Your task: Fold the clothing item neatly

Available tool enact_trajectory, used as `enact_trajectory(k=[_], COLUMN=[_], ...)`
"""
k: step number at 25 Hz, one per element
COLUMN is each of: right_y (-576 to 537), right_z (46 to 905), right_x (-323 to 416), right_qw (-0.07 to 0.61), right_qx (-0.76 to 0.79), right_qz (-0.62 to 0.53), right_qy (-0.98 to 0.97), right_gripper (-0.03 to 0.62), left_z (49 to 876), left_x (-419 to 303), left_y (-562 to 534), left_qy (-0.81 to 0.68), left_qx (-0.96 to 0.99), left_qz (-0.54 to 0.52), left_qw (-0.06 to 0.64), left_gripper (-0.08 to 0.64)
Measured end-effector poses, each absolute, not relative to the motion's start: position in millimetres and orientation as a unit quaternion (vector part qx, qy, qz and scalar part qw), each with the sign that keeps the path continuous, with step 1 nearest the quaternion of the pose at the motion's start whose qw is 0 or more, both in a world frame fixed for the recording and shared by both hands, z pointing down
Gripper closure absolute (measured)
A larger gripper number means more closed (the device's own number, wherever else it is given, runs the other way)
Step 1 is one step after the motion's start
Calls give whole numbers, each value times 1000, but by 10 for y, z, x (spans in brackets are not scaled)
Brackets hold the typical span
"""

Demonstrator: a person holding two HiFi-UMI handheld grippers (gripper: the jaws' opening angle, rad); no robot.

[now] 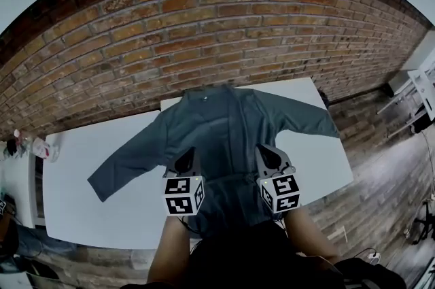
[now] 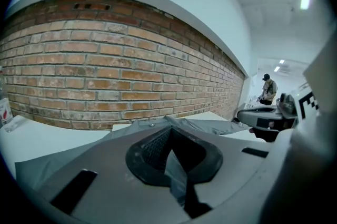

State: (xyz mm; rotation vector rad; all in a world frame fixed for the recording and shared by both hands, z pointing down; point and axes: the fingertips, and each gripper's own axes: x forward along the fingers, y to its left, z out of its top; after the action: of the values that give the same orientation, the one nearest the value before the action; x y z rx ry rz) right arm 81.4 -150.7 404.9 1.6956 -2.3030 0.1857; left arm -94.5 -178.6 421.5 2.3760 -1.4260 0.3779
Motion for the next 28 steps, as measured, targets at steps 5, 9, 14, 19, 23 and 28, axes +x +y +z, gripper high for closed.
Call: enact_trajectory(k=[5,9,14,19,23,28], right_y=[-1677,-1788,-1776,-1732,-1732,-1768], right_z=[4167,4308,4537,4753,4921,5216], right_x=[1152,1468,2073,2934,3771,4712], right_qw=[136,146,153,153,163,147], right_qx=[598,606,633,677,711,707], right_qz=[90,102,124,158,173,248], right_qy=[-784,-775,-748,-703,-662,-645], right_gripper=[591,591,591,591,591,561], left_z=[4327,4410,4566,4634,4648,4710], left_x=[-694,-424,27,489,814,1148], left_y=[-1952,-2090,-2160,-2171,-2210,-2202], left_qy=[-495,-491,-472,-451,-441,-425], left_qx=[836,837,845,852,857,859], left_qz=[148,157,179,198,210,233], left_qw=[182,181,175,177,168,163], left_gripper=[569,569,569,569,569,569])
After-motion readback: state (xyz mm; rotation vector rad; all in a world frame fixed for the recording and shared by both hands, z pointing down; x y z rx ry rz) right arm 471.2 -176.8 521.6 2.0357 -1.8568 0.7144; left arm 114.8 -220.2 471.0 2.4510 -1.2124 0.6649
